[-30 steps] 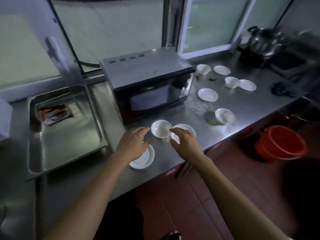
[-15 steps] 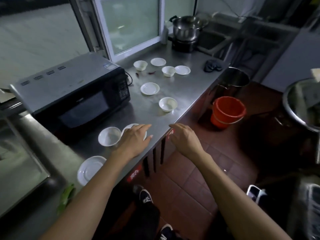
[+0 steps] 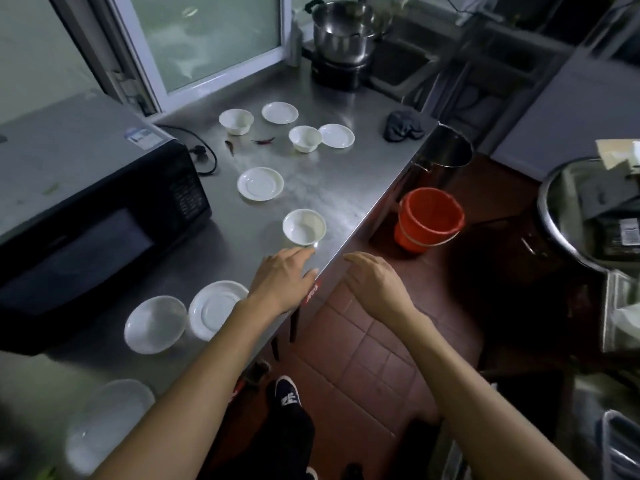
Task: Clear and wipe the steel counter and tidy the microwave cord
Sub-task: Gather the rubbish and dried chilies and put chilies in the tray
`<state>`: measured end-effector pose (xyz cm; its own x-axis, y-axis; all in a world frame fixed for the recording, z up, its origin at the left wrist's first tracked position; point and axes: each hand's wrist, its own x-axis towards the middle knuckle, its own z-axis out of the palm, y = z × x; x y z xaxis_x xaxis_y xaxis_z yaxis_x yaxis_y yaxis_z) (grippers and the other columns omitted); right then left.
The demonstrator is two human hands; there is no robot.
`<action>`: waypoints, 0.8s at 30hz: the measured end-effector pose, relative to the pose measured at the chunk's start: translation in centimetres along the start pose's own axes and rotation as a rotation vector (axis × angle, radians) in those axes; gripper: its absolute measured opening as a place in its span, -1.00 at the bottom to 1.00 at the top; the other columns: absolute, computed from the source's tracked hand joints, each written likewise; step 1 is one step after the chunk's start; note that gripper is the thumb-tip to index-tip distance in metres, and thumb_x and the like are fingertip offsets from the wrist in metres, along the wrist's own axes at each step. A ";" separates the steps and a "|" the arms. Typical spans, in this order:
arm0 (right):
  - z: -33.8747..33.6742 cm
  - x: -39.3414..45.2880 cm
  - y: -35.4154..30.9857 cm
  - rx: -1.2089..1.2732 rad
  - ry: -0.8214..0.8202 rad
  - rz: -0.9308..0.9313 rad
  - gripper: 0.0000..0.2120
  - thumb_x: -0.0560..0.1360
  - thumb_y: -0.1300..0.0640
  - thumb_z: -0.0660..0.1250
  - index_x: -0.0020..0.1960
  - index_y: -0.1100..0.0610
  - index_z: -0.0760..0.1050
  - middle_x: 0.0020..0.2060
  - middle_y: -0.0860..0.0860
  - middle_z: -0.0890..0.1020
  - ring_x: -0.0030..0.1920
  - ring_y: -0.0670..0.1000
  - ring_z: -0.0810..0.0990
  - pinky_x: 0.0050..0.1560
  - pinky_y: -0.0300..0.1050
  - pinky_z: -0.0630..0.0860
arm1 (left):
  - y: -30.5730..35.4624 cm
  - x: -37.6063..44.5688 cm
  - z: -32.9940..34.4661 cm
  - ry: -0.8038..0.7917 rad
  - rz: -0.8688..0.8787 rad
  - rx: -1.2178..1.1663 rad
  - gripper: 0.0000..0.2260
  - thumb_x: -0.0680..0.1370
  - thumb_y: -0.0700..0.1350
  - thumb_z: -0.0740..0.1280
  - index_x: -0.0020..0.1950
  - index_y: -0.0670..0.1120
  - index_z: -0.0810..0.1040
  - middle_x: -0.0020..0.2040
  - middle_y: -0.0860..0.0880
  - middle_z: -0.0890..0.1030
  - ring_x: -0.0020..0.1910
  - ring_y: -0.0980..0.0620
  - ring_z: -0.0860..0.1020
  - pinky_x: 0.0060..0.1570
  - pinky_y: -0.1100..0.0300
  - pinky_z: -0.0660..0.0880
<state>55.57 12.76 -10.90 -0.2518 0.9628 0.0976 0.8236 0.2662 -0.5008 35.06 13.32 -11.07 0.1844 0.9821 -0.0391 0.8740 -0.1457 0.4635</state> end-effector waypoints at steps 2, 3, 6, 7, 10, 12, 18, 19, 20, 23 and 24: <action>0.1 2.8 1.0 -0.019 -0.014 0.001 -0.61 0.41 0.24 0.41 0.23 0.12 0.59 0.15 0.04 0.66 0.05 0.21 0.62 0.03 0.18 0.57 | -0.6 2.7 -0.2 -0.001 -0.014 -0.023 -0.60 0.61 0.04 0.27 0.44 -0.01 0.43 0.38 -0.01 0.51 0.33 -0.06 0.46 0.26 0.01 0.40; 0.0 4.1 1.4 -0.021 -0.014 0.009 -0.60 0.42 0.25 0.41 0.25 0.11 0.58 0.17 0.04 0.65 0.07 0.20 0.61 0.05 0.17 0.57 | -0.9 3.9 -0.4 -0.003 -0.020 -0.029 -0.61 0.61 0.04 0.27 0.43 -0.02 0.44 0.38 -0.02 0.51 0.32 -0.07 0.46 0.25 0.02 0.40; -0.6 7.1 1.9 -0.005 -0.018 0.048 -0.60 0.47 0.22 0.38 0.31 0.11 0.55 0.24 0.05 0.62 0.17 0.19 0.58 0.16 0.15 0.52 | -1.1 7.2 -1.1 -0.009 -0.013 -0.025 -0.62 0.61 0.02 0.28 0.42 -0.04 0.46 0.37 -0.05 0.52 0.32 -0.11 0.47 0.25 0.02 0.41; -0.7 8.0 2.0 0.006 -0.024 0.060 -0.60 0.48 0.20 0.37 0.32 0.10 0.54 0.26 0.05 0.60 0.20 0.19 0.56 0.19 0.15 0.50 | -1.1 8.3 -1.3 -0.011 -0.012 -0.027 -0.62 0.62 0.01 0.28 0.42 -0.05 0.46 0.38 -0.05 0.51 0.33 -0.11 0.45 0.26 0.03 0.40; -1.1 10.4 2.6 0.029 -0.049 0.097 -0.60 0.51 0.15 0.36 0.35 0.06 0.51 0.31 0.02 0.57 0.28 0.14 0.51 0.27 0.12 0.45 | -0.9 10.8 -1.9 -0.007 -0.011 -0.029 -0.62 0.62 -0.02 0.27 0.44 -0.02 0.44 0.43 -0.04 0.47 0.38 -0.07 0.41 0.31 0.07 0.34; -1.3 11.8 3.0 0.031 -0.053 0.106 -0.60 0.54 0.11 0.36 0.37 0.04 0.50 0.34 -0.01 0.55 0.30 0.11 0.49 0.29 0.09 0.43 | -0.9 12.1 -2.0 -0.011 -0.003 -0.034 -0.62 0.62 -0.01 0.27 0.44 0.00 0.43 0.42 -0.01 0.47 0.39 -0.04 0.41 0.32 0.07 0.34; -2.6 16.7 6.1 0.046 -0.053 0.089 -0.61 0.56 0.10 0.34 0.38 0.04 0.49 0.35 -0.03 0.54 0.20 0.08 0.55 0.25 0.03 0.46 | -0.7 17.9 -1.2 -0.023 0.005 -0.003 -0.61 0.62 0.02 0.28 0.44 -0.03 0.44 0.40 -0.02 0.50 0.37 -0.05 0.43 0.33 0.00 0.36; -2.8 17.6 6.9 0.054 -0.058 0.081 -0.62 0.56 0.10 0.34 0.37 0.05 0.49 0.34 -0.02 0.54 0.17 0.09 0.56 0.23 0.04 0.47 | -0.4 19.0 -1.0 -0.022 0.000 -0.001 -0.60 0.62 0.01 0.28 0.44 -0.03 0.44 0.40 -0.02 0.50 0.37 -0.05 0.43 0.33 -0.01 0.37; -3.1 18.5 7.8 0.062 -0.063 0.075 -0.62 0.56 0.10 0.35 0.37 0.05 0.49 0.34 -0.02 0.55 0.17 0.09 0.57 0.23 0.05 0.48 | -0.1 20.1 -0.7 -0.022 -0.005 0.003 -0.60 0.62 0.01 0.28 0.45 -0.03 0.44 0.40 -0.02 0.50 0.37 -0.05 0.43 0.33 -0.01 0.37; -4.1 21.8 10.8 0.070 -0.063 0.042 -0.62 0.56 0.11 0.35 0.38 0.06 0.49 0.33 -0.02 0.55 0.28 0.10 0.52 0.25 0.08 0.48 | 1.2 23.8 0.1 -0.005 -0.027 0.008 -0.60 0.62 0.02 0.28 0.44 -0.02 0.44 0.39 -0.01 0.51 0.36 -0.05 0.44 0.33 -0.03 0.38; -4.5 23.0 11.9 0.070 -0.067 0.026 -0.62 0.56 0.11 0.35 0.38 0.07 0.49 0.33 -0.01 0.56 0.30 0.11 0.51 0.26 0.07 0.47 | 1.7 25.1 0.3 0.007 -0.039 0.013 -0.60 0.62 0.02 0.28 0.44 -0.02 0.44 0.39 -0.01 0.51 0.36 -0.05 0.45 0.33 -0.03 0.38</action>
<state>61.88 38.33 -10.76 -0.2659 0.9636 0.0271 0.7935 0.2347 -0.5615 41.29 37.73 -11.50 0.1472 0.9878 -0.0510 0.8862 -0.1088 0.4504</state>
